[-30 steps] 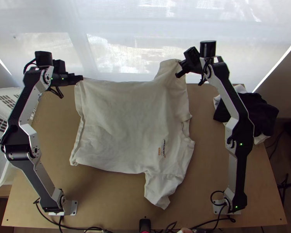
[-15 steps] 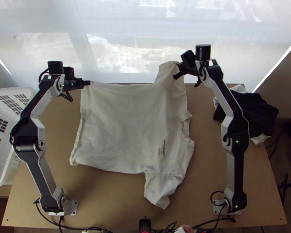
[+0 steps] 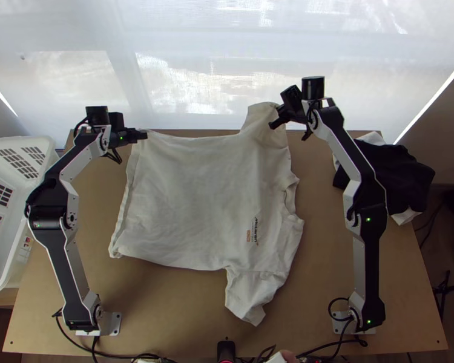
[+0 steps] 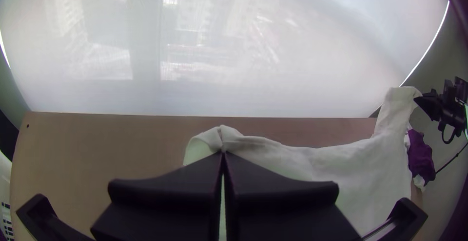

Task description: Fold the t-shirt

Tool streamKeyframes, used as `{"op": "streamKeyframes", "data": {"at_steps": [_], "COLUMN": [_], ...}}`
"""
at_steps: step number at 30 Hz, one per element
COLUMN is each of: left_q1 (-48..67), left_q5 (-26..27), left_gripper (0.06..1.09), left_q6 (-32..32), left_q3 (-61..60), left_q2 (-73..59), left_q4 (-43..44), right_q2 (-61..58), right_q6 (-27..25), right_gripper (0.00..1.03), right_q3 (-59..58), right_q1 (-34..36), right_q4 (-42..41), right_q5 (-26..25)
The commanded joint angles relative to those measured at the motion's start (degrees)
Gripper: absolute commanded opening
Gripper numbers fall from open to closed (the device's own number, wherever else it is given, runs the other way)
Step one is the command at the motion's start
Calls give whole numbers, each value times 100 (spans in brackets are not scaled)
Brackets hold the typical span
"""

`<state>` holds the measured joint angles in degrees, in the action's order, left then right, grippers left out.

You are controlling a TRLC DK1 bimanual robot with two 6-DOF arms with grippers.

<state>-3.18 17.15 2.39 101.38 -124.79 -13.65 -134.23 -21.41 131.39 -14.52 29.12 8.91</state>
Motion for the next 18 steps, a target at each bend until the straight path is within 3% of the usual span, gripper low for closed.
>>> {"op": "streamKeyframes", "data": {"at_steps": [1, 8, 18], "left_q1": [142, 239, 265], "left_q5": [17, 8, -124], "left_gripper": [9, 9, 9], "left_q6": [16, 42, 42], "left_q3": [-506, -1121, -2017], "left_q2": [69, 816, 1695], "left_q4": [495, 1075, 1567], "right_q2": [-121, 90, 1031], "right_q6": [58, 181, 49], "right_gripper": [3, 3, 3], "right_q3": [-131, -184, -1590], "right_q1": [-33, -33, -200], "right_q4": [-12, -197, -1243], "right_q5": [-3, -64, -390]}}
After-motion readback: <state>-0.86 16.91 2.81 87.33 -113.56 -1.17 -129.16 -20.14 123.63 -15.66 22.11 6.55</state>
